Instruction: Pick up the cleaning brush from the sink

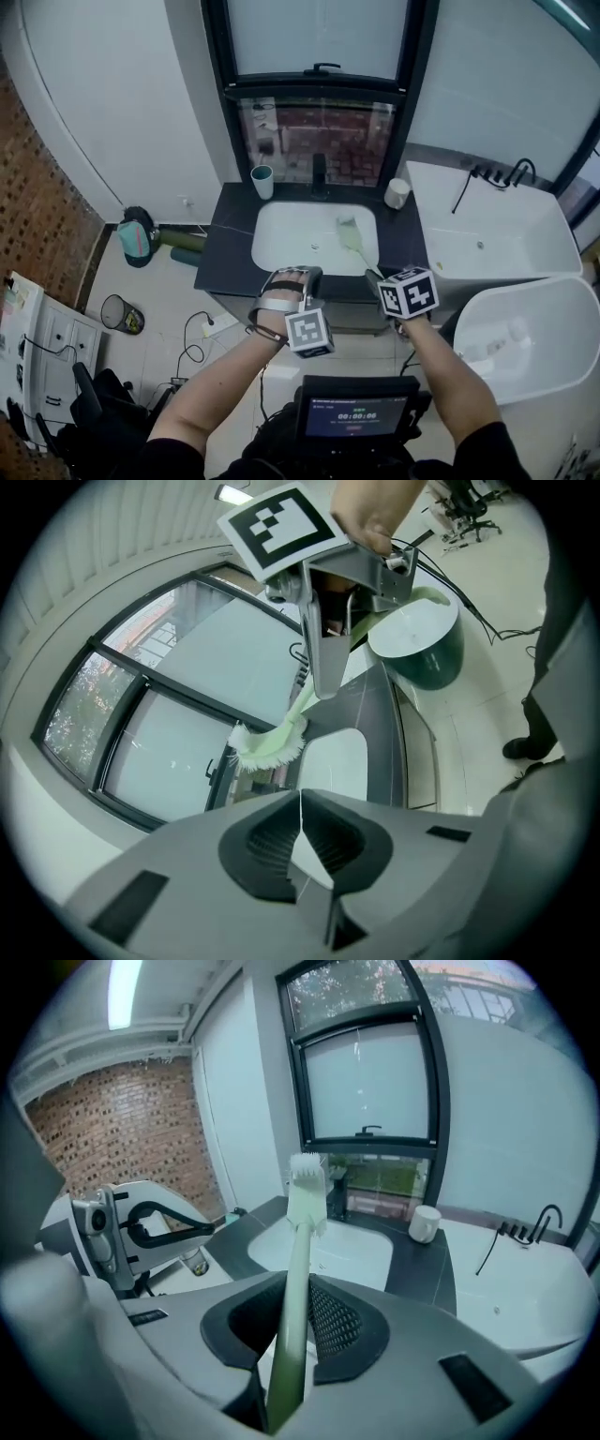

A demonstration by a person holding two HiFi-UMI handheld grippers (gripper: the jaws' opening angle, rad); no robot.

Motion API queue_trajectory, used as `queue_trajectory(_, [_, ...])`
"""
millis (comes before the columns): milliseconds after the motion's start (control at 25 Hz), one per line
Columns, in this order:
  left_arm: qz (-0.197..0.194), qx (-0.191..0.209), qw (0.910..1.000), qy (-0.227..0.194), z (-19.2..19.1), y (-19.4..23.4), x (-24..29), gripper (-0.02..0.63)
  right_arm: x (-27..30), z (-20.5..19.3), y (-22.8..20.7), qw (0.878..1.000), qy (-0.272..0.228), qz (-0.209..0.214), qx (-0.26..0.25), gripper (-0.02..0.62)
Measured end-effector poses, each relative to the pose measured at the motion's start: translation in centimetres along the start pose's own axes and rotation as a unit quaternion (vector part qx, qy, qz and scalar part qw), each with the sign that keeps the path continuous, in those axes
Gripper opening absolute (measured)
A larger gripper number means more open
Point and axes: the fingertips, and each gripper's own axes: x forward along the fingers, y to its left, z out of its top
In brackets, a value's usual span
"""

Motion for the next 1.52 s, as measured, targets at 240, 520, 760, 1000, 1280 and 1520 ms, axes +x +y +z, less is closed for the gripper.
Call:
queue_trajectory(240, [-0.019,-0.014,0.9994,0.027,3.4,-1.1,-3.6,0.015,-7.2,0.9,0.4,0.996,-0.079,-0.006,-0.034,0.055])
queue_trajectory(520, [-0.001,0.002,0.9996,0.029,6.0,-0.6,-8.0,0.015,-14.9,1.5,2.8,0.985,-0.166,-0.017,-0.046,0.055])
queue_trajectory(760, [0.021,-0.008,0.9997,0.005,6.4,1.3,-9.9,0.015,-17.9,2.3,4.8,0.97,-0.237,-0.04,-0.045,0.055])
queue_trajectory(1000, [0.011,-0.009,0.9999,0.005,5.5,0.2,-10.5,0.015,-18.6,1.8,5.8,0.962,-0.263,-0.057,-0.039,0.055])
queue_trajectory(1280, [0.013,-0.008,0.9999,0.002,5.3,0.0,-10.4,0.015,-18.1,1.1,6.1,0.961,-0.265,-0.065,-0.035,0.055])
queue_trajectory(1520, [0.014,-0.009,0.9998,-0.008,5.9,0.7,-10.2,0.015,-18.1,1.7,5.5,0.96,-0.268,-0.077,-0.031,0.055])
